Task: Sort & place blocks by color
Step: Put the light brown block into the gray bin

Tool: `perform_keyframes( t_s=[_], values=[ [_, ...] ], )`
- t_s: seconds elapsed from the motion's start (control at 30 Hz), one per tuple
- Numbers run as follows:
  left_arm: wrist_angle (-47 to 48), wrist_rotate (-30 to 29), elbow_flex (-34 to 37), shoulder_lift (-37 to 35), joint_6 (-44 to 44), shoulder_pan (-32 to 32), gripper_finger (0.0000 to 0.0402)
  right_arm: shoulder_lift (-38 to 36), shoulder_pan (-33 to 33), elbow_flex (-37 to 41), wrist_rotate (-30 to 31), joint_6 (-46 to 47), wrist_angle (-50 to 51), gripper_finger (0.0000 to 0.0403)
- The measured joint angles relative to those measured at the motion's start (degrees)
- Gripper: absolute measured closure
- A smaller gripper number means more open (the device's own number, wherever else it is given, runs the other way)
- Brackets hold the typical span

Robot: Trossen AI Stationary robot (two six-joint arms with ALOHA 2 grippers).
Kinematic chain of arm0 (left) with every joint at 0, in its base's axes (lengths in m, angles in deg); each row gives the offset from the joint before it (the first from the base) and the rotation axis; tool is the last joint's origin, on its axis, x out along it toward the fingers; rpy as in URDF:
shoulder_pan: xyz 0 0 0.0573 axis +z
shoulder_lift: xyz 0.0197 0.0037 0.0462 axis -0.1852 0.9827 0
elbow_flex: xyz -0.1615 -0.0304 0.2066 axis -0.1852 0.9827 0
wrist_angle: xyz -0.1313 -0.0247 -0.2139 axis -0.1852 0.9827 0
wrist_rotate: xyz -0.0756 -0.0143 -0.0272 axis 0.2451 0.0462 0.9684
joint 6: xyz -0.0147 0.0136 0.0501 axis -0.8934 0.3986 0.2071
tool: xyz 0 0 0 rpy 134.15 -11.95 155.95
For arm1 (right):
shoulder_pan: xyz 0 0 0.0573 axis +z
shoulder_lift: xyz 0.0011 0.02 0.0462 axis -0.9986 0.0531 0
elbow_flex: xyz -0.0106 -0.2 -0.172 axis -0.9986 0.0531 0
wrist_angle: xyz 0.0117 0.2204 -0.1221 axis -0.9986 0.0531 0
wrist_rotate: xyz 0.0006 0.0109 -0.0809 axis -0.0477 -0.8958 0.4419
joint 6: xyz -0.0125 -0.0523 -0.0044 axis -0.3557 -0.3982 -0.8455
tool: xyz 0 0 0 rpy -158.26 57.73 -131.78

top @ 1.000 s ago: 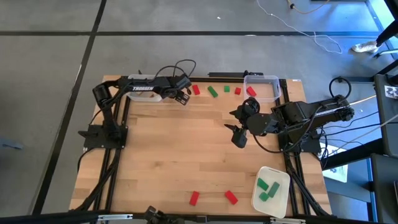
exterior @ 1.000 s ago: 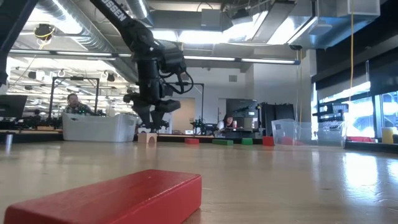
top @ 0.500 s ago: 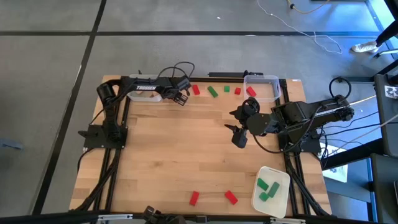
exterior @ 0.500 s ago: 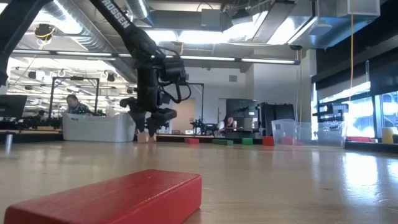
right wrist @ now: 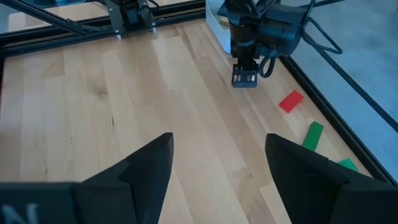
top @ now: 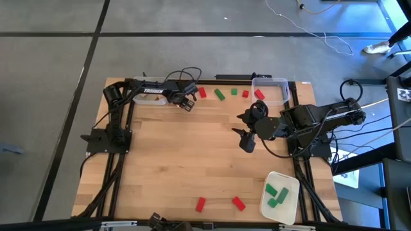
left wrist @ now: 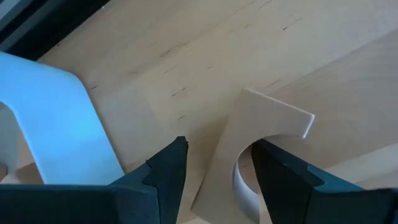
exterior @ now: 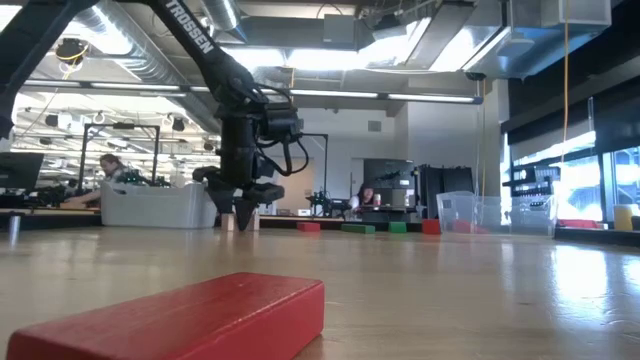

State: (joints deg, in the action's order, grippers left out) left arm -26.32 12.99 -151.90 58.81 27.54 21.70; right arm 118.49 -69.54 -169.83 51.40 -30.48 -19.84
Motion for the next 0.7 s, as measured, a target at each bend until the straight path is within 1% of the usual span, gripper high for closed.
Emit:
perform_keyframes(
  t_s=[0.1,0.17,0.27,0.43,0.57,0.7],
  values=[
    [0.22,1.99,-0.04,-0.04,0.00,0.31,0.0231,0.00,-0.01,0.00,0.00,0.00,-0.03,0.0148],
    [0.28,2.14,-0.04,-0.04,0.02,0.19,0.0244,0.00,0.00,0.00,0.00,0.00,-0.03,0.0148],
    [0.50,2.53,-0.04,0.00,0.12,0.10,0.0280,-0.02,0.01,0.00,0.00,0.00,-0.03,0.0148],
    [1.61,2.83,-0.18,-0.52,2.88,-0.22,0.0356,0.00,0.00,0.00,0.02,-0.05,-0.06,0.0148],
    [2.09,2.64,-0.07,-2.15,4.47,-0.81,0.0360,0.00,0.01,0.00,0.02,-0.09,-0.06,0.0148],
    [4.32,2.29,-3.37,-5.64,5.07,-0.95,0.0360,0.00,-0.01,0.00,0.03,-0.11,-0.06,0.0148]
  ],
)
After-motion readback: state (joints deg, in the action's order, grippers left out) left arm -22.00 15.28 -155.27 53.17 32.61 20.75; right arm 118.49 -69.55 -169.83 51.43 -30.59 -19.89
